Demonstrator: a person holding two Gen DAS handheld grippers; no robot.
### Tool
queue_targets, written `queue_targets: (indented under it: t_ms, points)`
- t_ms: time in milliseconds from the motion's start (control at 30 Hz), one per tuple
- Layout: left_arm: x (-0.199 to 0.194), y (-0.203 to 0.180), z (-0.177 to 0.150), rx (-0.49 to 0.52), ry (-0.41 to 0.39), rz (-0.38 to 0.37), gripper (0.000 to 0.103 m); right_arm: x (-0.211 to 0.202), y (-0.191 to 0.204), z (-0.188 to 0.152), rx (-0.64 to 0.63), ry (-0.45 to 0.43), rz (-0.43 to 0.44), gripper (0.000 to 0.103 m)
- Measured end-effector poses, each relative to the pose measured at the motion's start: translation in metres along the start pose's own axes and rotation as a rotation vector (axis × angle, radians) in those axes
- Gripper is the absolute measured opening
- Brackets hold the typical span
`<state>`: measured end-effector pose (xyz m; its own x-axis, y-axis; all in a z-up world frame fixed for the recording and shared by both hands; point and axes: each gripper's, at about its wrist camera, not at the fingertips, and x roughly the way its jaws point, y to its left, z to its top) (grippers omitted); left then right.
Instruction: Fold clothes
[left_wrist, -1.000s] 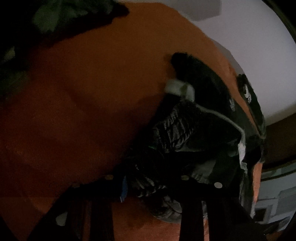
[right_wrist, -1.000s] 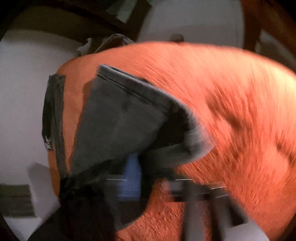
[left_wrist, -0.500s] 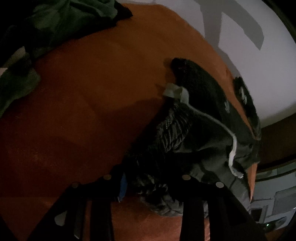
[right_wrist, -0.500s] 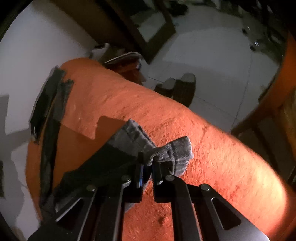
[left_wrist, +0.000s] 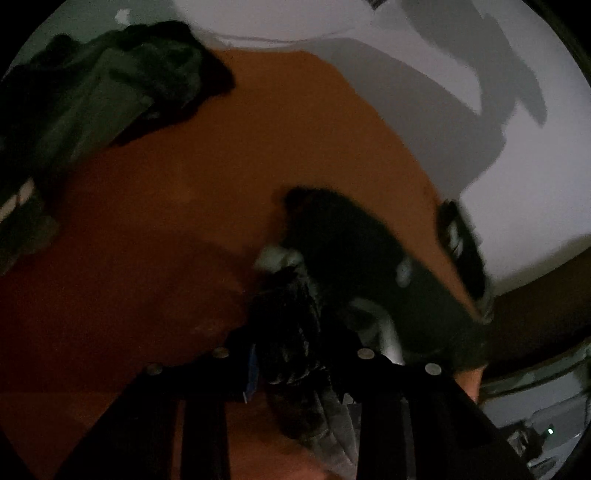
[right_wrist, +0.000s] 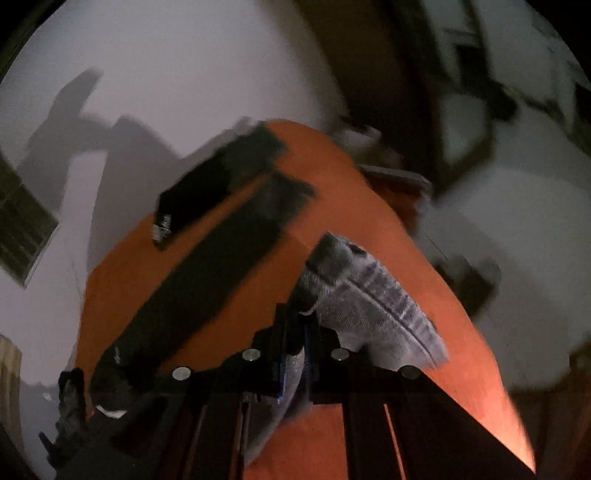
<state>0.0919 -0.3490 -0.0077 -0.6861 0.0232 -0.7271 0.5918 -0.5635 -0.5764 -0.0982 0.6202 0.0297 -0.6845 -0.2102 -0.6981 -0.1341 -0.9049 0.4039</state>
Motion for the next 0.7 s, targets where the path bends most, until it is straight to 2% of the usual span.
queue_targets:
  t_ms: [100,233,367,433,467,500,533,567,600,667,700]
  points:
    - [0.015,-0.01,0.038,-0.113,-0.004,-0.019,0.032,0.062,0.041,0.079,-0.078,-0.019,-0.037,0.006]
    - [0.048,-0.01,0.086,-0.293,-0.014,-0.007,0.032,0.142,0.067,0.15,-0.061,-0.033,-0.103,0.004]
    - [0.096,-0.007,0.136,-0.465,-0.072,0.104,0.028,0.219,0.09,0.195,-0.015,-0.053,-0.181,0.004]
    - [0.116,0.0,0.158,-0.556,-0.139,0.116,0.028,0.257,0.099,0.21,0.021,-0.05,-0.228,0.004]
    - [0.125,0.0,0.164,-0.565,-0.126,0.115,0.029,0.271,0.101,0.213,0.062,-0.042,-0.21,0.008]
    - [0.132,-0.002,0.169,-0.567,-0.111,0.108,0.029,0.282,0.1,0.212,0.123,-0.027,-0.158,0.029]
    - [0.134,-0.007,0.168,-0.553,-0.087,0.082,0.029,0.292,0.099,0.21,0.183,-0.013,-0.105,0.068]
    - [0.134,-0.013,0.167,-0.526,-0.067,0.053,0.029,0.3,0.098,0.208,0.221,-0.005,-0.056,0.079]
    - [0.127,-0.023,0.162,-0.465,-0.054,0.017,0.029,0.302,0.098,0.202,0.229,-0.007,-0.009,0.082]
    - [0.112,-0.041,0.152,-0.34,-0.025,-0.043,0.04,0.301,0.094,0.184,0.217,-0.001,0.054,0.082]
    - [0.102,-0.05,0.142,-0.256,-0.002,-0.03,0.057,0.3,0.086,0.169,0.195,0.027,0.044,0.082]
